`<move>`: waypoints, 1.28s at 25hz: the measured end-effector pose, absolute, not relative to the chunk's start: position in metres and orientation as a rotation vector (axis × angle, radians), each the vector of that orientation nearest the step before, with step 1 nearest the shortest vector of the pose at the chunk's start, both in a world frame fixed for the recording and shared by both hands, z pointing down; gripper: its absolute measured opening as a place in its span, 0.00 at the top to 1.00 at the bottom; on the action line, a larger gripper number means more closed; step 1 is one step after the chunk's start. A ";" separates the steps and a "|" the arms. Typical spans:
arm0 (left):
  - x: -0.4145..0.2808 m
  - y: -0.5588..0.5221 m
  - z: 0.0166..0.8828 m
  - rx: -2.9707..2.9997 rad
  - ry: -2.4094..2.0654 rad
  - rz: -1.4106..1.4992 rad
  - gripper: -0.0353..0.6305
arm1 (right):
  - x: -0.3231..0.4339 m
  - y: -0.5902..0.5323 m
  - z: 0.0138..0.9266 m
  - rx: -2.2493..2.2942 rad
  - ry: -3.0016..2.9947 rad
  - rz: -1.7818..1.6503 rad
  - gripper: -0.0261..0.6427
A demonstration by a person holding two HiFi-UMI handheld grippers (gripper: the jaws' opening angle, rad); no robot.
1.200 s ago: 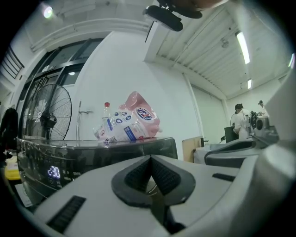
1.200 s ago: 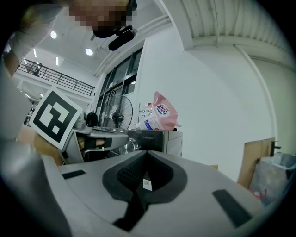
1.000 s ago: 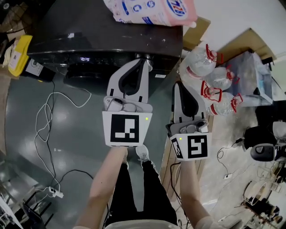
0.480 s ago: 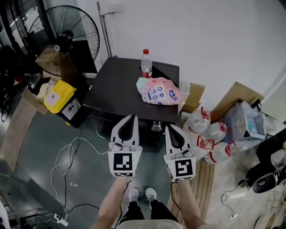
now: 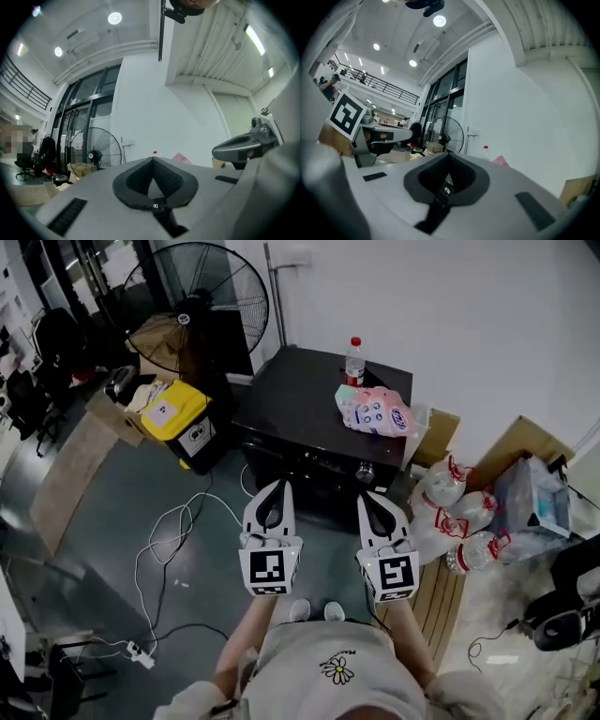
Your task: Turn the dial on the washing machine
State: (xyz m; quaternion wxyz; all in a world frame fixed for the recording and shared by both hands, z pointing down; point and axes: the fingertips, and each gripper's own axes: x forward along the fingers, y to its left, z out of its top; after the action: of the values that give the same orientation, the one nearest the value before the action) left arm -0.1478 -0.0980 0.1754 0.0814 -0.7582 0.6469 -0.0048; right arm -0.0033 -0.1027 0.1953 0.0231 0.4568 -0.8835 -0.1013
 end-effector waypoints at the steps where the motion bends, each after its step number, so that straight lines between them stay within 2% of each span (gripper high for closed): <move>1: -0.152 -0.090 0.181 -2.260 1.954 -0.025 0.95 | -0.007 -0.095 0.202 1.394 -2.739 -0.296 0.96; 10: -0.181 -0.038 0.216 -2.200 2.104 -0.099 0.95 | -0.017 -0.060 0.229 1.338 -2.759 -0.187 0.96; 32: -0.158 -0.027 0.204 -2.217 2.042 -0.055 0.95 | -0.003 -0.042 0.219 1.356 -2.748 -0.250 0.96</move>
State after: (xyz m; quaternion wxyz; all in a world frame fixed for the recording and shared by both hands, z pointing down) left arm -0.1584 -0.0271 0.2039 0.0633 -0.7340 0.6760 -0.0183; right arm -0.0025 -0.0424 0.2187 0.0337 0.4409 -0.8932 -0.0813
